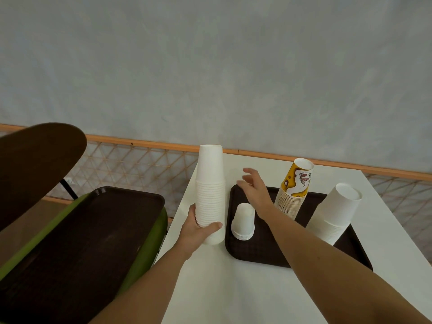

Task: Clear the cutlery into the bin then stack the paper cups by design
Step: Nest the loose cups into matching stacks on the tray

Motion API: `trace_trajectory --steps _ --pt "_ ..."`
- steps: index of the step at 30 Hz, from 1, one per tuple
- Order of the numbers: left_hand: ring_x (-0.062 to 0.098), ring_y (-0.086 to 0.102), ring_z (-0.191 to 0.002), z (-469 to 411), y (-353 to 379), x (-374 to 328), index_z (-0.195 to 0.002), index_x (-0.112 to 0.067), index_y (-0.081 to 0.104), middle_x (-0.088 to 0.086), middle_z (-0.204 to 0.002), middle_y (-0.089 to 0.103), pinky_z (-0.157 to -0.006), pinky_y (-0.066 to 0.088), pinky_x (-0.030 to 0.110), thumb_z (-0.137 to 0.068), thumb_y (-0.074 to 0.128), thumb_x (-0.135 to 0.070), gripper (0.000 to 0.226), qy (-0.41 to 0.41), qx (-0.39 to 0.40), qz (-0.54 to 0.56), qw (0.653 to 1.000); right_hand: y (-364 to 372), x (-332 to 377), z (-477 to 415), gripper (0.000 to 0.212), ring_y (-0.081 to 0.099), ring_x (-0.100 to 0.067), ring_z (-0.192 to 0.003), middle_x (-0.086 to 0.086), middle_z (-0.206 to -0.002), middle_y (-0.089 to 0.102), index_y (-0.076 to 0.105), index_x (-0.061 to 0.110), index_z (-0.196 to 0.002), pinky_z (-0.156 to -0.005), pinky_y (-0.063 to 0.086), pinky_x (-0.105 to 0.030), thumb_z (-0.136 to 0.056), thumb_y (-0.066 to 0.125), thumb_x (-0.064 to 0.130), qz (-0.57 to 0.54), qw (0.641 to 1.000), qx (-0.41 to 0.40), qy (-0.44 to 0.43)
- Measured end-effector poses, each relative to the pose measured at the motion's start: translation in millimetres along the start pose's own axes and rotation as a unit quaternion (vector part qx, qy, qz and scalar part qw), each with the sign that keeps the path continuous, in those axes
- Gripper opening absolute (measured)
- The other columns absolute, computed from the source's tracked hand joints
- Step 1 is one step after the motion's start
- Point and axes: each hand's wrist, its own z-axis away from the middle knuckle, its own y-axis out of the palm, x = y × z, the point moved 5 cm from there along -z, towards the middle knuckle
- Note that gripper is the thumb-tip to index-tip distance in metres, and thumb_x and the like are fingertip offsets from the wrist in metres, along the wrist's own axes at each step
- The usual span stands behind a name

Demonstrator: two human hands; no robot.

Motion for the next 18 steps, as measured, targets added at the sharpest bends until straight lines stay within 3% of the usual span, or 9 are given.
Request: trace_trajectory --steps 3,6,9,12,18 --pt "0.018 0.052 -0.112 -2 2 -4 -0.125 -0.036 0.033 -0.009 -0.117 0.054 -0.090 0.046 0.032 -0.067 0.082 -0.025 0.077 0.008 0.003 -0.010 1.000 6 35 -3 0.036 0.050 -0.017 -0.117 0.009 -0.107 0.054 0.044 0.026 -0.128 -0.099 0.038 -0.030 -0.094 0.050 0.038 -0.067 0.997 0.031 -0.017" --pt "0.019 0.052 -0.113 -3 4 -7 -0.131 -0.032 0.032 -0.005 -0.122 0.053 -0.092 0.048 0.034 -0.067 0.082 -0.027 0.081 0.014 0.008 -0.024 1.000 18 53 -4 0.060 0.056 -0.015 -0.111 0.006 -0.114 0.057 0.039 0.029 -0.134 -0.093 0.046 -0.034 -0.083 0.061 0.052 -0.043 0.992 0.115 -0.014" --pt "0.018 0.052 -0.112 -2 6 -10 -0.131 -0.032 0.031 -0.005 -0.121 0.052 -0.087 0.048 0.032 -0.066 0.083 -0.028 0.083 0.017 0.013 -0.041 0.999 26 59 -4 0.069 0.056 -0.014 -0.111 0.005 -0.124 0.056 0.037 0.027 -0.137 -0.085 0.050 -0.031 -0.078 0.069 0.046 -0.007 0.985 0.170 0.001" --pt "0.019 0.051 -0.113 0 7 -11 -0.133 -0.031 0.030 -0.004 -0.122 0.051 -0.090 0.048 0.034 -0.069 0.082 -0.025 0.082 0.022 0.018 -0.052 0.998 25 62 -4 0.066 0.055 -0.010 -0.105 0.007 -0.121 0.055 0.039 0.024 -0.135 -0.076 0.048 -0.023 -0.079 0.071 0.040 0.001 0.986 0.168 0.003" --pt "0.020 0.050 -0.114 3 6 -10 -0.135 -0.030 0.028 -0.003 -0.124 0.050 -0.095 0.048 0.037 -0.068 0.082 -0.028 0.087 0.022 0.024 -0.077 0.996 22 62 -5 0.057 0.056 -0.009 -0.101 0.009 -0.116 0.056 0.043 0.030 -0.124 -0.084 0.049 -0.029 -0.077 0.074 0.036 0.010 0.990 0.142 -0.011"
